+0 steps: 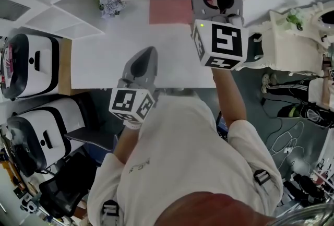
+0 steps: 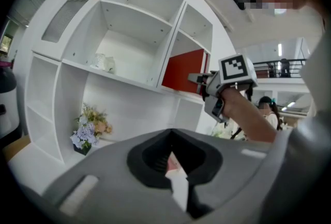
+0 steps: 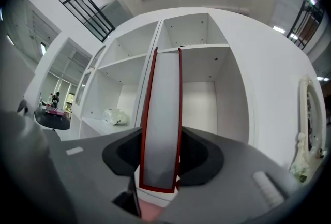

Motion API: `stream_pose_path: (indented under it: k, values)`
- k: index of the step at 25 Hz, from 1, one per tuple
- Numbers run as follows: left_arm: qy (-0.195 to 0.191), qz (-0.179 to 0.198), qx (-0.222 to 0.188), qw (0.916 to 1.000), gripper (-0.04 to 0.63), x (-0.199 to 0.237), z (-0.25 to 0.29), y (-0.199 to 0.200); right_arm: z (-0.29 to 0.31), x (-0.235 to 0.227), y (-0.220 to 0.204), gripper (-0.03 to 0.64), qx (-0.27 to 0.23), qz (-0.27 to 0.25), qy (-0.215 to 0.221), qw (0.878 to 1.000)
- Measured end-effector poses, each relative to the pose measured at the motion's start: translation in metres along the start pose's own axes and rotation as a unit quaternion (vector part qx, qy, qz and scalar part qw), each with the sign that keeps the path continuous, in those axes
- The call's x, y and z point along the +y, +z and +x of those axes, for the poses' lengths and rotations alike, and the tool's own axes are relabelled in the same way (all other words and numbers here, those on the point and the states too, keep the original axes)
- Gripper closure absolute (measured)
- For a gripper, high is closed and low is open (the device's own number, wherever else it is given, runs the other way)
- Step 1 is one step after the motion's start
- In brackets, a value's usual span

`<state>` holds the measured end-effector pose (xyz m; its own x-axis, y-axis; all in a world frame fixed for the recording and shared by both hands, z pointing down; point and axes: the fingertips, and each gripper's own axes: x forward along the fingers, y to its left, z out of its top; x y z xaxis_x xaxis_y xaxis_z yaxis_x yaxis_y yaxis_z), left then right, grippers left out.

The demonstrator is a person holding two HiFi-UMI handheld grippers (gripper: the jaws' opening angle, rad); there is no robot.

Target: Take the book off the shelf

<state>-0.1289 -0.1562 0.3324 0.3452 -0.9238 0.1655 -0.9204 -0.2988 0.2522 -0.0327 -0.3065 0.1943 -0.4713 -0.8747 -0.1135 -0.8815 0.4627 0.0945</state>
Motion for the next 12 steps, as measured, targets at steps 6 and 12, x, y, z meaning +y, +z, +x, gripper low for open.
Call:
stream_pose_path:
  k: [6,12]
  values:
    - [-0.03,0.004,0.012,0.9995,0.595,-0.023,0.01,-0.008,-0.039,-0.012,-0.01,0.446,0.015,0.007,0.01,1.0]
    - [-0.048,0.007,0.017,0.9987,0.595,-0.039,0.018,-0.01,-0.08,-0.02,-0.014,0.446,-0.011,0.021,0.037,0.999]
